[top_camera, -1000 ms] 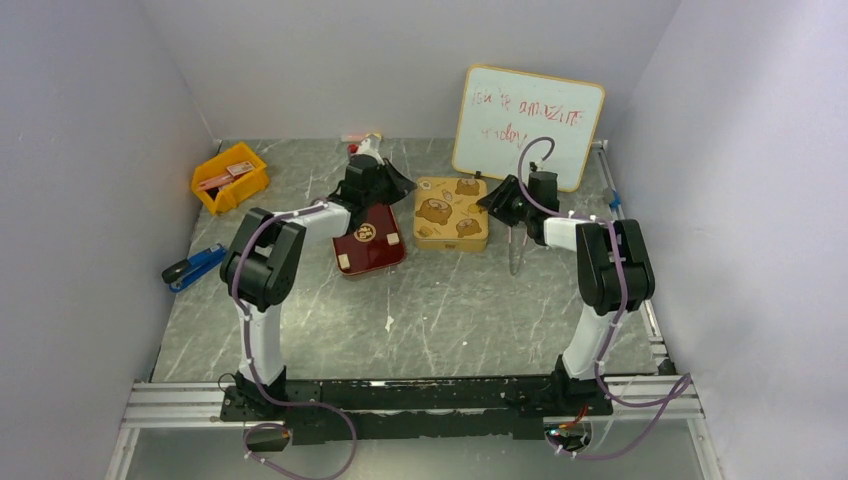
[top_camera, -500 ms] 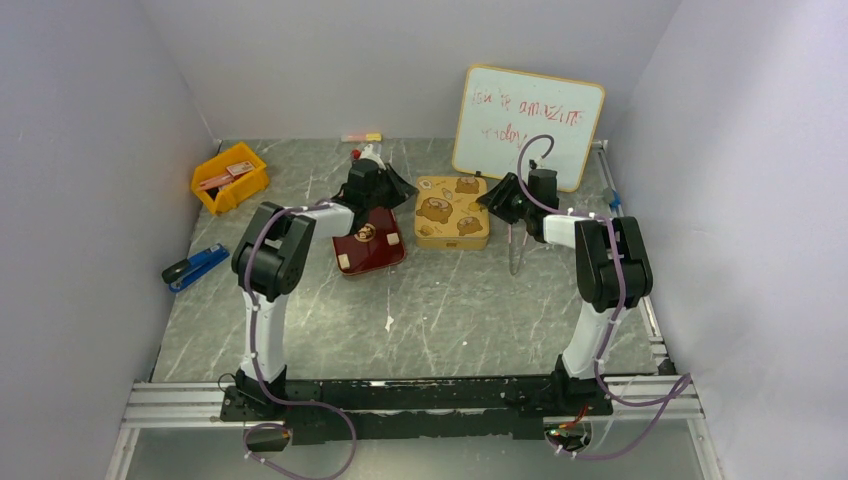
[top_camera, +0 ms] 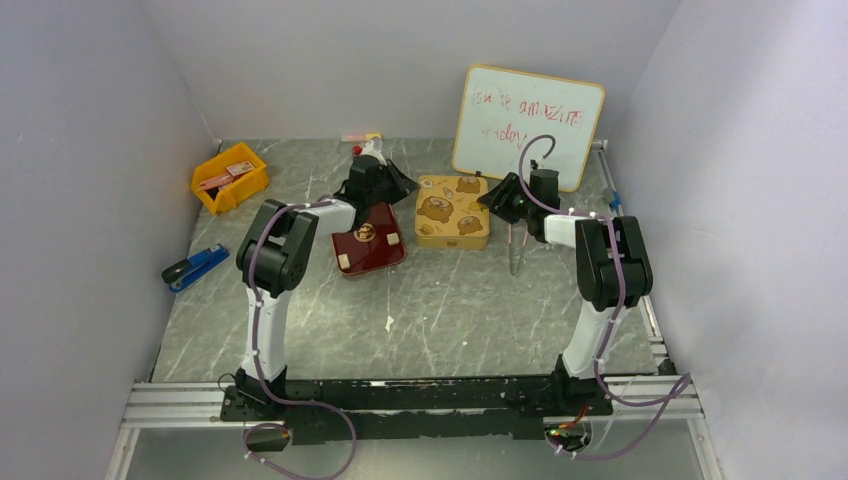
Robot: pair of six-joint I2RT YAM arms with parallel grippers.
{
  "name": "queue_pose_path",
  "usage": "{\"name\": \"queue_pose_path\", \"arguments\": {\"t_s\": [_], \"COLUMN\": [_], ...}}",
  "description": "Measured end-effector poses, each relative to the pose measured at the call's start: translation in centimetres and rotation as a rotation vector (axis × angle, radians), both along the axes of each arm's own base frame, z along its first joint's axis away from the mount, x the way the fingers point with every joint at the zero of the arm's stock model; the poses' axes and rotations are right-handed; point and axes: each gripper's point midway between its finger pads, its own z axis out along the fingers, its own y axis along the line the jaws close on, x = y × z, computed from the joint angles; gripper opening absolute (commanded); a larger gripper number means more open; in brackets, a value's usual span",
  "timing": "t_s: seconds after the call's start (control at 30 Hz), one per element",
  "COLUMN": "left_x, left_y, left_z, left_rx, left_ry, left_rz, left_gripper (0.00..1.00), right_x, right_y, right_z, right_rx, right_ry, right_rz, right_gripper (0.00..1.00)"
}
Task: Pack the chocolate
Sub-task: Close the box lid on the packing box.
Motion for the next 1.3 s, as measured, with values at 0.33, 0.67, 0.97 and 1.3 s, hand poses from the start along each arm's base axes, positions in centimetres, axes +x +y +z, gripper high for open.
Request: {"name": "queue_pose_path", "arguments": {"t_s": [0.33,0.67,0.97,1.3], "left_x": [0.52,0.77,1.02,0.93], "left_y": [-0.15,-0.02,-0.20,-0.95], "left_z": [-0.01,-0.15,0.01,0.56], "left_rx": [0.004,0.058,0.123,0.165], "left_ry": [-0.010,-0.018,-0.031,-0.043], "left_rz": [-0.006,-0.005,-0.005,-0.024], "left_gripper": [0.07,0.05,0.05,0.05], "right_x": [0.12,0.10,0.13,0.22], "right_y": [-0.03,-0.04,-0.10,-0.37], "right_z": [-0.05,-0.08,-0.08,-0.06], "right_rx": [0.006,0.007,0.005,-0.005], "right_ry": [-0.007,-0.015,-0.020,-0.027], "right_rz": [0.005,0.004,0.003,0.002], "right_gripper": [0.49,0.49,0.49,0.49]}}
